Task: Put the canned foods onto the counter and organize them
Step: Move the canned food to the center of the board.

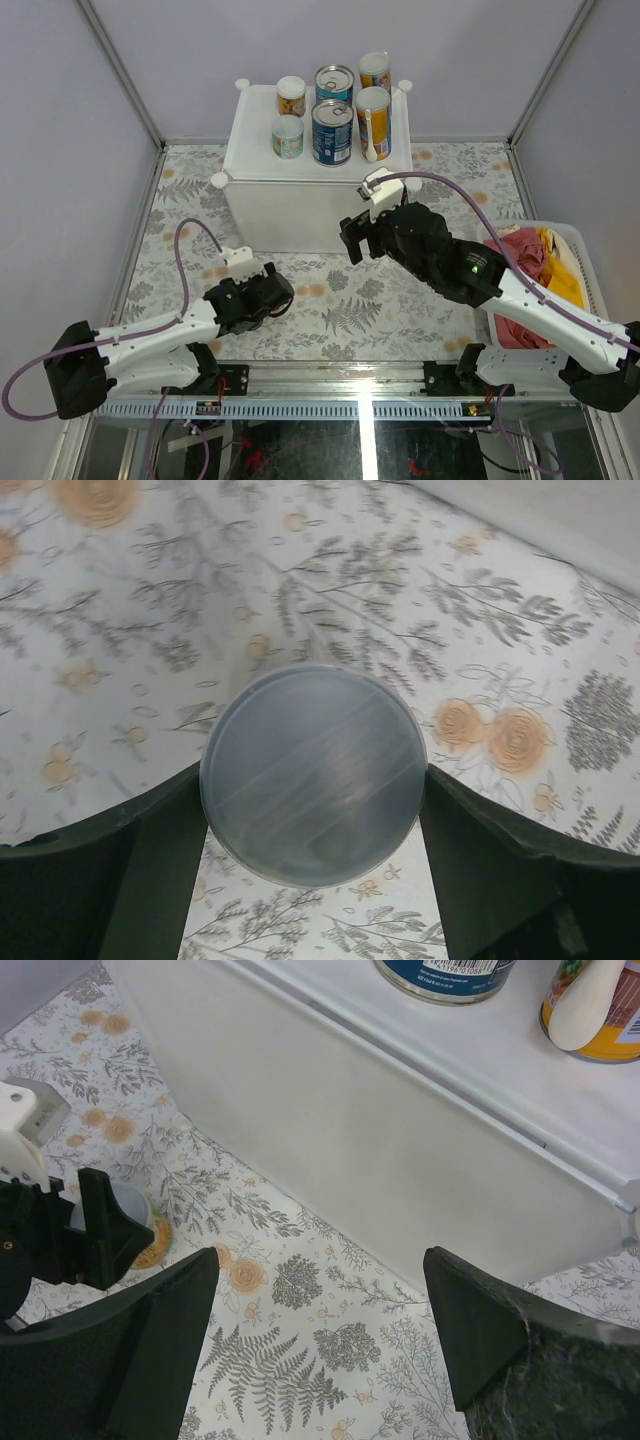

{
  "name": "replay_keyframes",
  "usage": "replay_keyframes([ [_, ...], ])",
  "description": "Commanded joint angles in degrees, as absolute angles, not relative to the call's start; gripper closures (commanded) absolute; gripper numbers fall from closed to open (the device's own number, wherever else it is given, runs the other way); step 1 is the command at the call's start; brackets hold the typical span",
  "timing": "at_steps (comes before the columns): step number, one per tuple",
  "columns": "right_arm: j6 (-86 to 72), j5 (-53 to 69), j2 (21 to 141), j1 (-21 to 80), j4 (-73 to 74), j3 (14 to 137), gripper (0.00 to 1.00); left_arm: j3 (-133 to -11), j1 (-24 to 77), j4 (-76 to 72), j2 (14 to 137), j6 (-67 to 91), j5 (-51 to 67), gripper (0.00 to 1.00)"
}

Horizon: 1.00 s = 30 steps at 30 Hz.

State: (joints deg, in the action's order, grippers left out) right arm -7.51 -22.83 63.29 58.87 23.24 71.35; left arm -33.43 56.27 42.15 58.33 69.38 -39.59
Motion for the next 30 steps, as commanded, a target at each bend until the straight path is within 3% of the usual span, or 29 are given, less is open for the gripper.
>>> replay_keyframes([
  [1, -6.71, -22.88, 62.64, 58.19, 20.42, 71.1, 0.09, -32.73, 58.37, 25.59, 62.12, 56.52, -36.06, 0.39],
  [18, -5.77, -23.33, 62.62, 55.58, 20.8, 71.21, 0.09, -34.97, 66.4, -5.97, 81.95, 25.62, -19.05, 0.37],
  [30, -5.19, -23.79, 62.4, 54.3, 22.12, 72.25, 0.09, -35.66, 69.8, -19.22, 91.65, 16.32, -19.81, 0.23],
])
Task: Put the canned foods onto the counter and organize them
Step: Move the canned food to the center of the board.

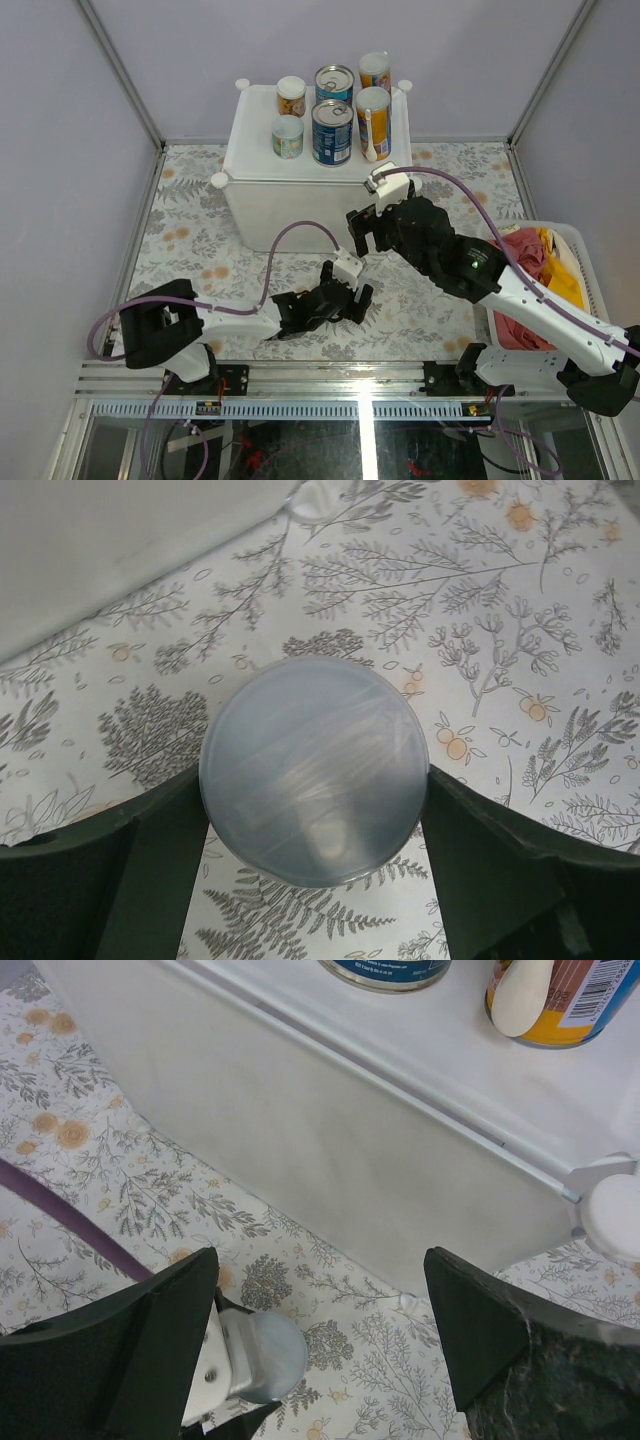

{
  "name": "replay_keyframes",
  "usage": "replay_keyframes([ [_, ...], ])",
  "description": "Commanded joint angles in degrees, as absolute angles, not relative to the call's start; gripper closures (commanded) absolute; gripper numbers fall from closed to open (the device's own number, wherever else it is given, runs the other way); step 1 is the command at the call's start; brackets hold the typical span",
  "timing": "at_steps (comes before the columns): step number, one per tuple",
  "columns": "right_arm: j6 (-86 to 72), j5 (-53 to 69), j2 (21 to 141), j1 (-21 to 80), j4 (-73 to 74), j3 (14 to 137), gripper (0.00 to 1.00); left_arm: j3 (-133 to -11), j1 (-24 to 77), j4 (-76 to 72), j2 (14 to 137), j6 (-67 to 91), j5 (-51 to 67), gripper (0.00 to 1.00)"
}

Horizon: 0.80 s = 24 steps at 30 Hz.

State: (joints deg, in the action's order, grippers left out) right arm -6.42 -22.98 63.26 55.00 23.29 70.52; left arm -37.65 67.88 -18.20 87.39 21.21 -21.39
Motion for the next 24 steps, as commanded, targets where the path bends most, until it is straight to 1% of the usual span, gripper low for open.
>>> replay_keyframes([
  [1, -5.11, -23.79, 62.47, 54.13, 22.27, 72.38, 0.09, -35.15, 70.21, -21.05, 92.13, 15.87, -20.54, 0.22],
  [6, -4.84, -24.03, 62.73, 53.89, 22.82, 73.03, 0.09, -32.54, 71.72, -28.73, 93.91, 14.56, -23.31, 0.17],
  [11, -4.72, -24.0, 63.14, 53.59, 23.16, 73.4, 0.09, -30.9, 72.01, -33.7, 94.69, 14.26, -26.25, 0.16],
  [18, -4.49, -24.07, 63.96, 53.5, 23.73, 74.21, 0.09, -28.59, 72.37, -40.67, 91.11, 12.96, -31.78, 0.15],
  [21, -4.57, -23.98, 64.28, 53.4, 23.65, 74.16, 0.09, -26.54, 72.41, -45.21, 89.78, 11.41, -30.93, 0.13],
  [24, -4.65, -23.75, 64.51, 53.37, 23.2, 73.89, 0.09, -25.99, 72.43, -47.53, 89.09, 10.24, -26.83, 0.13],
])
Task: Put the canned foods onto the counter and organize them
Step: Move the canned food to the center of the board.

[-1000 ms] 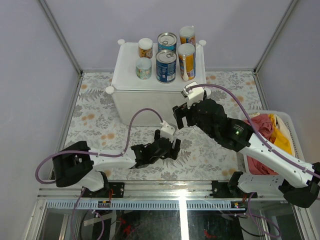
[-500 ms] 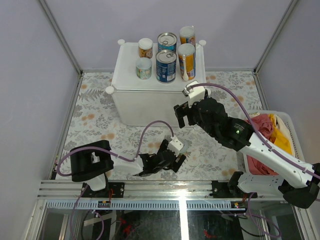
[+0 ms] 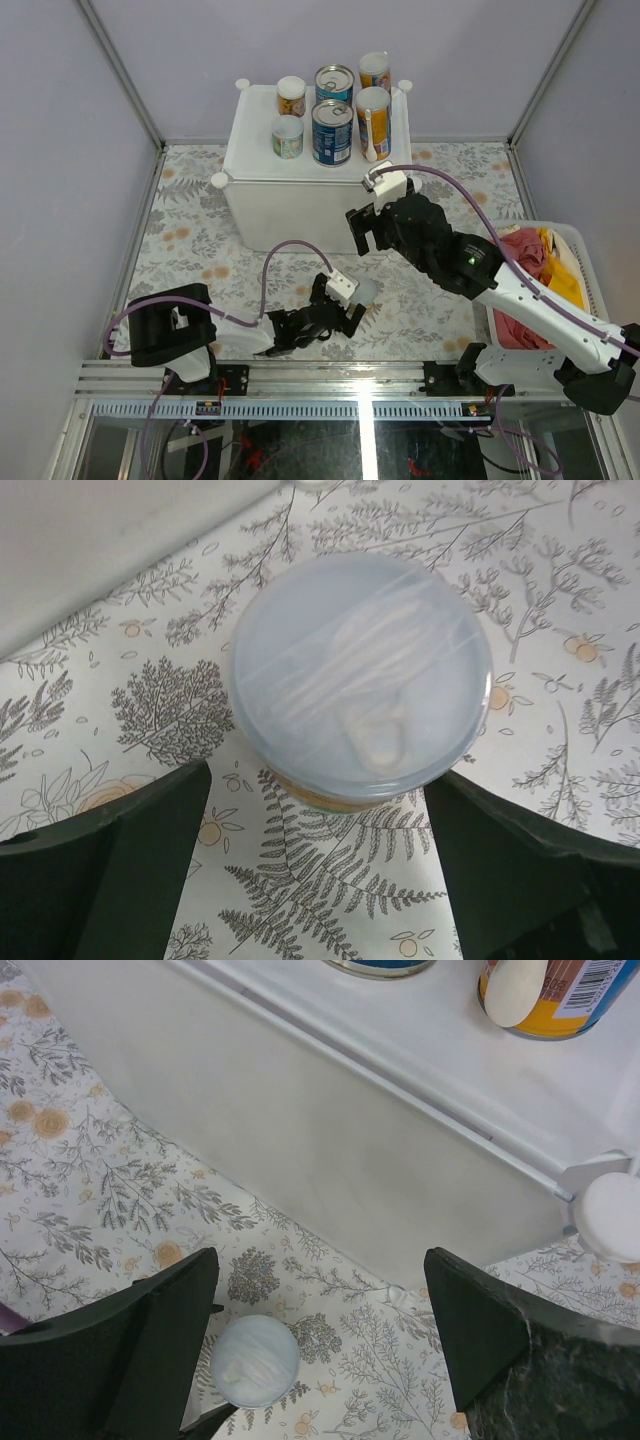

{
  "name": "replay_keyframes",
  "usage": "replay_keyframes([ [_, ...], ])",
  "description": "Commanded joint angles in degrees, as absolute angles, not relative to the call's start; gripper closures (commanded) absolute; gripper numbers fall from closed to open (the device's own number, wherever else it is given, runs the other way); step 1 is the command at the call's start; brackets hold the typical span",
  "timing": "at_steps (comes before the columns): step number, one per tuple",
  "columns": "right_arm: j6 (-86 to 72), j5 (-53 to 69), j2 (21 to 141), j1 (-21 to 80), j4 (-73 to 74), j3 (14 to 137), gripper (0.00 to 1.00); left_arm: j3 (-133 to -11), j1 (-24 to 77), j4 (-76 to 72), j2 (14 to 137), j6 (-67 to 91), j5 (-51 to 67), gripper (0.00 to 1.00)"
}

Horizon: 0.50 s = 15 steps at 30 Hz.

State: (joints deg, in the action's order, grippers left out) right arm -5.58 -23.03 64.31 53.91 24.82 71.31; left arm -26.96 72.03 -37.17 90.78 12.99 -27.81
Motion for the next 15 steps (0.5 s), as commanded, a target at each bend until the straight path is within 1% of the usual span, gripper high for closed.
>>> replay_keyframes([
  [1, -4.66, -23.77, 64.59, 53.36, 22.98, 73.7, 0.09, -25.88, 72.41, -47.97, 89.14, 9.86, -25.78, 0.13],
  [7, -4.7, -23.78, 64.91, 53.26, 21.77, 73.07, 0.09, -25.02, 72.5, -53.37, 90.03, 6.86, -21.44, 0.12],
  [15, -3.59, -24.18, 65.43, 53.06, 20.8, 72.75, 0.09, -26.27, 72.53, -59.07, 93.95, 3.93, -21.42, 0.11],
])
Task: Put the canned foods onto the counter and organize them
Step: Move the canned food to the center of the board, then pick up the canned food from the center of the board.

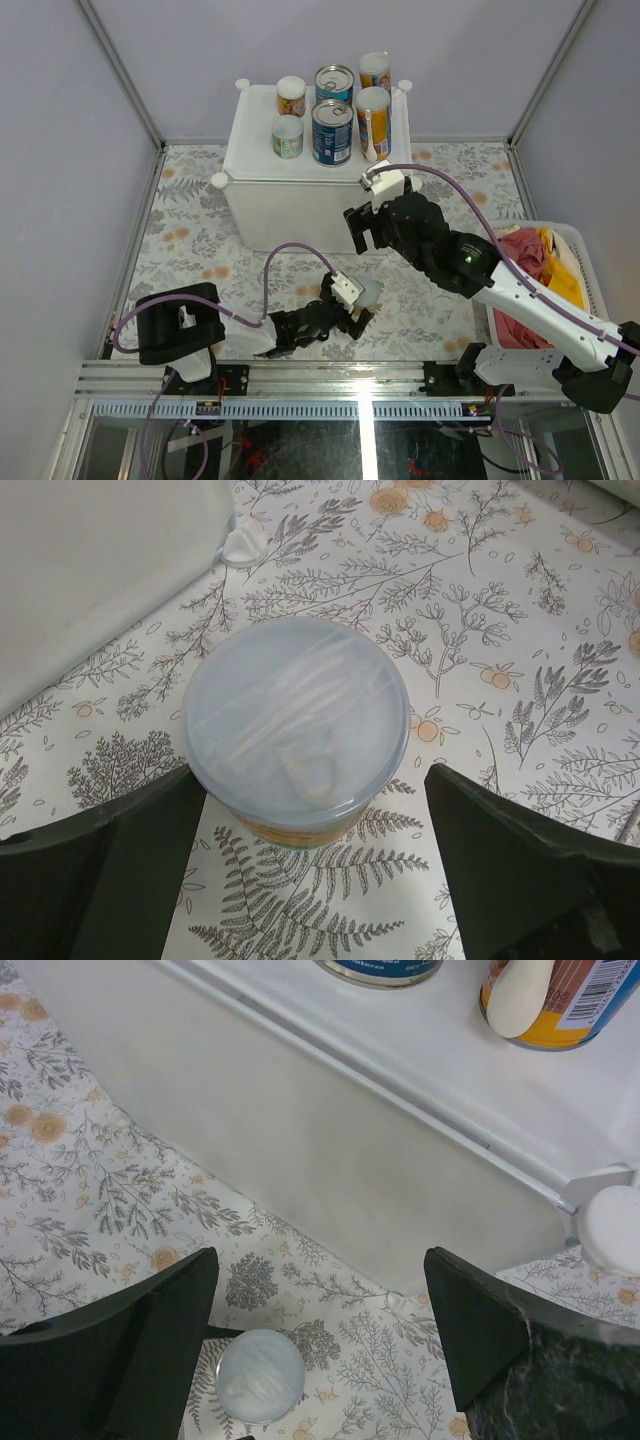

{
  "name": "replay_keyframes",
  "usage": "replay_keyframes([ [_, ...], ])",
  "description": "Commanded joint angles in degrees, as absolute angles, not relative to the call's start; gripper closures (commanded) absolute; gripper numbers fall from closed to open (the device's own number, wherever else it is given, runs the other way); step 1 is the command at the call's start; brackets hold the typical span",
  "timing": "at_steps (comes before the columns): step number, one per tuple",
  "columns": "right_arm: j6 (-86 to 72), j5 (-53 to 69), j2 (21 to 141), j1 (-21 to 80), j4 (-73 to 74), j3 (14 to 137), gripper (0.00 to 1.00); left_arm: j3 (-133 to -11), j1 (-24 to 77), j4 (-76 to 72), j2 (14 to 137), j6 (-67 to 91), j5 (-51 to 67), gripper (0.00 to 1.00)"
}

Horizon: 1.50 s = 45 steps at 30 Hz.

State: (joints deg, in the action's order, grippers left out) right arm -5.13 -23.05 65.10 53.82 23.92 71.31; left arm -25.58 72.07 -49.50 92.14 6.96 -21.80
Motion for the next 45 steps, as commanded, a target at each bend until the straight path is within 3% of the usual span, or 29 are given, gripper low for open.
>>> replay_keyframes([
  [1, -3.58, -24.19, 65.52, 52.93, 20.68, 72.64, 0.09, -26.17, 72.51, -59.81, 94.29, 3.62, -21.44, 0.11],
  [9, -3.25, -23.3, 65.74, 52.2, 19.61, 71.9, 0.09, -25.99, 72.07, -64.83, 97.38, 2.54, -24.91, 0.04],
  [26, -2.9, -22.74, 64.78, 51.59, 18.34, 69.65, 0.09, -28.83, 70.39, -70.15, 101.45, 1.66, -26.48, 0.04],
  [36, -2.94, -22.94, 64.08, 51.47, 17.93, 68.62, 0.09, -28.87, 69.04, -71.53, 103.07, 3.11, -23.9, 0.13],
  [37, -2.98, -22.97, 64.01, 51.49, 17.9, 68.68, 0.09, -28.83, 68.93, -71.54, 103.11, 3.23, -23.69, 0.17],
  [40, -2.82, -23.26, 63.9, 51.45, 17.76, 68.9, 0.09, -28.83, 68.7, -71.01, 102.7, 3.26, -23.15, 0.39],
  [42, -2.77, -23.33, 63.86, 51.43, 17.74, 69.01, 0.09, -28.78, 68.53, -70.68, 102.18, 3.34, -23.3, 0.69],
  [45, -3.29, -23.13, 63.76, 51.48, 17.68, 69.0, 0.09, -28.7, 68.43, -69.77, 101.02, 3.46, -24.38, 0.98],
])
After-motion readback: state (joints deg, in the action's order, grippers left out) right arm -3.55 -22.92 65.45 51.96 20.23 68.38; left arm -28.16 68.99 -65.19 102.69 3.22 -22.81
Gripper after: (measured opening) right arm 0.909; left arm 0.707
